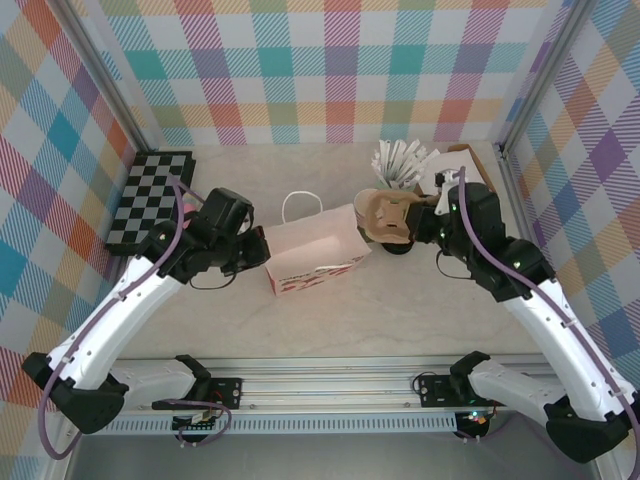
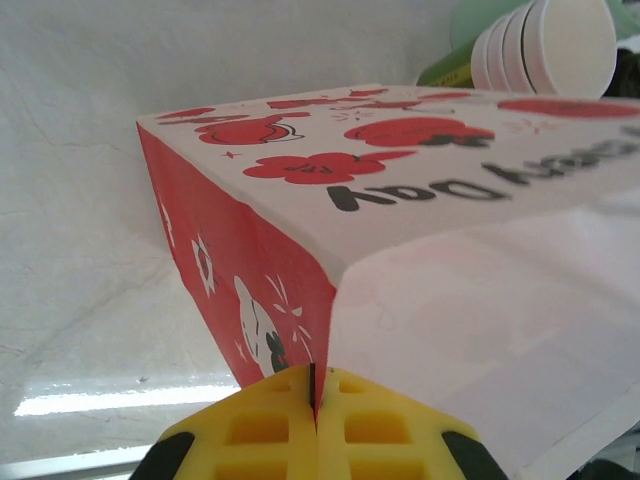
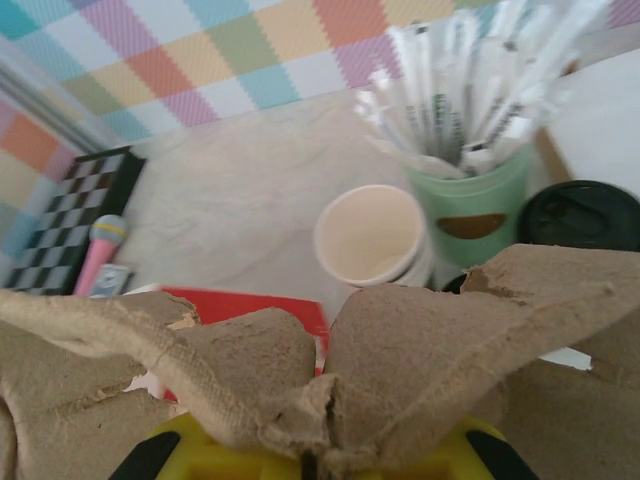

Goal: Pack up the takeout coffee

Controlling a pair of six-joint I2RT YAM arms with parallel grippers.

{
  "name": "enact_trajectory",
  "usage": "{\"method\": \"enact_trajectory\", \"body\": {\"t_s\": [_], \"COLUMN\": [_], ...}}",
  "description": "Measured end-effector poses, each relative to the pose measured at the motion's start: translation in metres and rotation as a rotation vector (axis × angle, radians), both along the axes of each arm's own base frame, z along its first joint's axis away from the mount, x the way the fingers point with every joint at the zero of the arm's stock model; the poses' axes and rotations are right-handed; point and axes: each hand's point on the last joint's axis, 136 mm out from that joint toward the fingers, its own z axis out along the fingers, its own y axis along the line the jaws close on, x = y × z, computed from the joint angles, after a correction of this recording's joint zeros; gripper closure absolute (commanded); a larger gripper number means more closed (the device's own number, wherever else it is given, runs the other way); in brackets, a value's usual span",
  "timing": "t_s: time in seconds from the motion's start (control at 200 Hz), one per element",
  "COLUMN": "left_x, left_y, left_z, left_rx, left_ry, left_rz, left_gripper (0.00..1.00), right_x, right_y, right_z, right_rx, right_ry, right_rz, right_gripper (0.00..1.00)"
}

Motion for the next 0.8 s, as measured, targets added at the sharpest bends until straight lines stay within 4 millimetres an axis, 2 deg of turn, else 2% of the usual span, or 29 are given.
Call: {"method": "enact_trajectory", "body": {"t_s": [0.125, 0.315, 0.535, 0.8], "left_x": [-0.001, 0.003, 0.002, 0.003], "left_y": [-0.007, -0.018, -0.025, -0.035], "left_z": [0.001, 0.018, 0.022, 0.001], "left_rx": [-0.013, -0.069, -0.11, -0.172], "left_ry": [0.033, 0.034, 0.054, 0.146], "left_rz": [-0.018, -0.02, -0.033, -0.012], "left_gripper": [0.91, 0.93, 0.91, 0.8], "right_x": [0.0, 0.006, 0.004, 0.003], "right_y": [0.02, 0.043, 0.048, 0.049], "right_z": [0.013, 0.026, 0.028, 0.031], "right_rx": [0.044, 0.077, 0.087, 0.092], "right_ry": [0.041, 0.077, 0.093, 0.092], "right_rz": [0.081, 0.161, 0.19, 0.197], "right_gripper": [0.98, 0.98, 0.98, 0.97]}}
